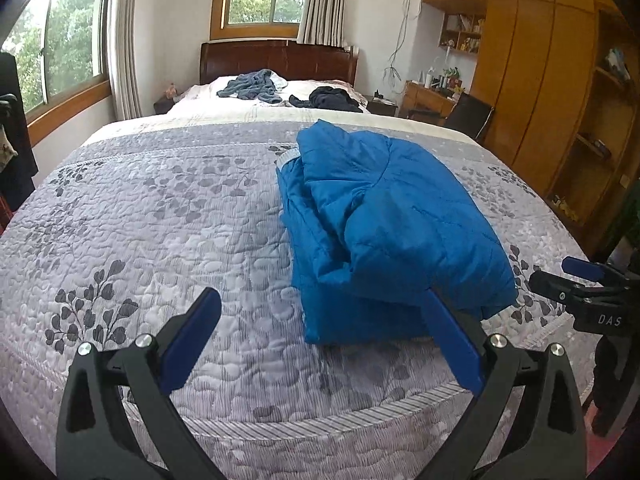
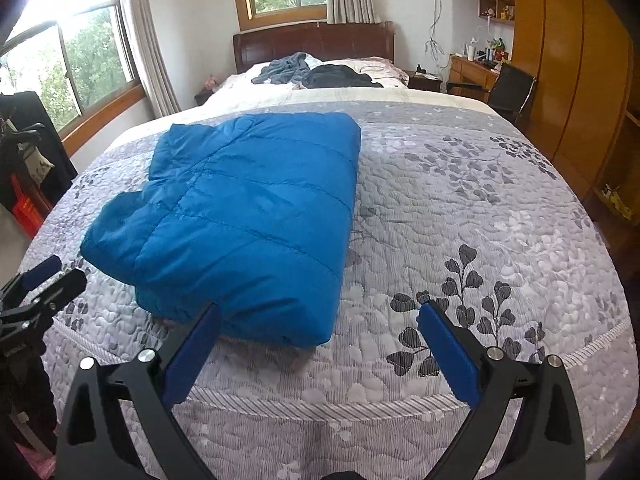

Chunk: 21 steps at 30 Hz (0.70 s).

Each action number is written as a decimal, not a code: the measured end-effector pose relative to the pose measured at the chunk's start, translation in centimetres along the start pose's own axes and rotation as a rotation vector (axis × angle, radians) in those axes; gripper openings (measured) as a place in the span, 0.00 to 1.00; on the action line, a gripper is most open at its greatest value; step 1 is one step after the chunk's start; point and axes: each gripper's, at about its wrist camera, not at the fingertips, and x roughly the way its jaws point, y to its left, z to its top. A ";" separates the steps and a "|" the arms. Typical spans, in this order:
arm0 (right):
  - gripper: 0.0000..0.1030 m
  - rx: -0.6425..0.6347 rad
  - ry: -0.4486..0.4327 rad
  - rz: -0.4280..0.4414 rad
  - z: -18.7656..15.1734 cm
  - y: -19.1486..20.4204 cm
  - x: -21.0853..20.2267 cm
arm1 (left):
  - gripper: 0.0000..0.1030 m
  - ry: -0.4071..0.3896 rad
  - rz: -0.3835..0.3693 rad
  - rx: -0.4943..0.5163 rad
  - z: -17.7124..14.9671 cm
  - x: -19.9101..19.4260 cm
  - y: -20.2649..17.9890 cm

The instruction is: Fold large clothes

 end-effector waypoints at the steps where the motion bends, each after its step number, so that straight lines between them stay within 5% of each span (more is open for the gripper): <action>1: 0.96 0.000 -0.001 -0.003 0.0 0.0 -0.1 | 0.97 -0.004 0.004 0.002 -0.1 -0.1 0.0; 21: 0.96 -0.009 0.015 -0.054 -0.7 -0.2 0.4 | 0.97 0.032 0.026 -0.003 -0.9 0.3 -0.3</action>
